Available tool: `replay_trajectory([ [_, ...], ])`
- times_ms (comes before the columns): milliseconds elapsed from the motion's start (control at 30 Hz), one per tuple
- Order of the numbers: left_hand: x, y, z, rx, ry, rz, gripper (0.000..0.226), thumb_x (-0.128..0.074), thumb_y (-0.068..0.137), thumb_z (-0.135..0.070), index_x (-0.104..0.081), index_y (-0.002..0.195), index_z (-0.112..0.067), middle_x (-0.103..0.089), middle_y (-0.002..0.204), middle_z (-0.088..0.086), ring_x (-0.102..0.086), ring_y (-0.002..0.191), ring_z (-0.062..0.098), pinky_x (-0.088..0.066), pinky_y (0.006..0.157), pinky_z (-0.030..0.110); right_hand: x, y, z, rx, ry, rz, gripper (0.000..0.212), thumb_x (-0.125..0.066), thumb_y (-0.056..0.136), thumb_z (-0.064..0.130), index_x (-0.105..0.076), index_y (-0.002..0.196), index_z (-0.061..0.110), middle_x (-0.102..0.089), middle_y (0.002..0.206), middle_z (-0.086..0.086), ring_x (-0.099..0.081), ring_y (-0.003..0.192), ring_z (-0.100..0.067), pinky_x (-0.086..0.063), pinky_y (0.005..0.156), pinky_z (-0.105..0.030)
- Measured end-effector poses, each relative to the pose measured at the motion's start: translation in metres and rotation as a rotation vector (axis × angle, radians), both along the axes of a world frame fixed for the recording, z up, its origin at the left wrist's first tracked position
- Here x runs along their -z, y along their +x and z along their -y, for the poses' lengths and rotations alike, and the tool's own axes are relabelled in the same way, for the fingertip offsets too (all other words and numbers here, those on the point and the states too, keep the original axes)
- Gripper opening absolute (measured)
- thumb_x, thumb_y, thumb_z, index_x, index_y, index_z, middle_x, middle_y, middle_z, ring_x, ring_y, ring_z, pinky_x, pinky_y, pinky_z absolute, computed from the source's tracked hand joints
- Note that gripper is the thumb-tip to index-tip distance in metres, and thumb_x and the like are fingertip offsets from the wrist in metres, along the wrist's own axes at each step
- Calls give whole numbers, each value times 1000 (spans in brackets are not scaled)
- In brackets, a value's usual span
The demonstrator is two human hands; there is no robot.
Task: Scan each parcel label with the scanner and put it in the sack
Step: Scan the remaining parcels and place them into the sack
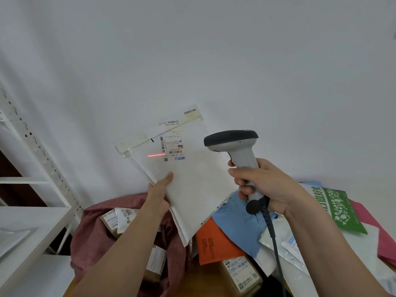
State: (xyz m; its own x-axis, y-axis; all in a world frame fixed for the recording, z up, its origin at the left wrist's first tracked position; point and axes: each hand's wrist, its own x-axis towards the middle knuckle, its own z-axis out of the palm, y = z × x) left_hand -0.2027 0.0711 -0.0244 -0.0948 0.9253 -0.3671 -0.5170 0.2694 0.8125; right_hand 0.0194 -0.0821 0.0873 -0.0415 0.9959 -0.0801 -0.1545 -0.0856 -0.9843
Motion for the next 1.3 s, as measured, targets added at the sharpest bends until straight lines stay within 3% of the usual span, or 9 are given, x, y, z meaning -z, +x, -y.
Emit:
replay_trajectory([
  [367, 1, 1, 3, -32, -14, -59, 60, -78, 79, -7, -51, 132, -5, -64, 123, 15, -64, 109, 33, -51, 95, 51, -3, 5, 8, -23, -41, 36, 15, -63, 90, 6, -58, 105, 7, -47, 55, 0, -38, 40, -10, -43, 45, -24],
  [500, -2, -5, 1, -36, -27, -149, 60, -79, 76, -6, -50, 129, -2, -65, 118, 17, -66, 99, 33, -55, 77, 43, -2, 5, 7, 38, -10, 230, 15, -63, 90, 7, -58, 104, 7, -47, 54, 1, -39, 42, -11, -45, 47, -22],
  [600, -11, -13, -2, 43, -30, -276, 56, -80, 74, -4, -54, 124, 0, -68, 112, 18, -68, 84, 30, -55, 64, 37, -1, 8, 7, 107, 39, 403, 12, -61, 89, 6, -58, 101, 8, -47, 49, 2, -40, 40, -11, -42, 43, -19],
  [800, -38, -34, -11, 430, -23, -709, 38, -82, 67, -5, -69, 103, -6, -75, 87, 14, -73, 74, 33, -58, 57, 35, -7, 19, 9, 79, 20, 458, 13, -61, 89, 6, -58, 101, 5, -46, 50, 1, -39, 43, -14, -44, 45, -20],
  [900, -44, -35, -14, 508, 0, -816, 29, -81, 67, -5, -70, 94, -12, -76, 81, 8, -74, 70, 29, -57, 55, 31, -7, 24, 9, 39, -2, 470, 15, -62, 88, 6, -59, 103, 7, -48, 51, 1, -41, 43, -13, -44, 47, -20],
  [1033, -45, -35, -16, 501, -12, -796, 26, -79, 69, -4, -69, 93, -11, -76, 79, 8, -73, 66, 28, -57, 52, 30, -3, 32, 9, 37, -33, 485, 16, -63, 87, 7, -60, 103, 7, -49, 53, -1, -40, 43, -13, -47, 55, -28],
  [1300, -45, -24, -14, 515, -10, -812, 29, -80, 68, -3, -69, 94, -11, -76, 77, 7, -73, 64, 27, -56, 49, 30, 8, 47, 4, 61, -49, 442, 15, -62, 87, 6, -60, 102, 5, -48, 55, -5, -40, 42, -15, -49, 55, -30],
])
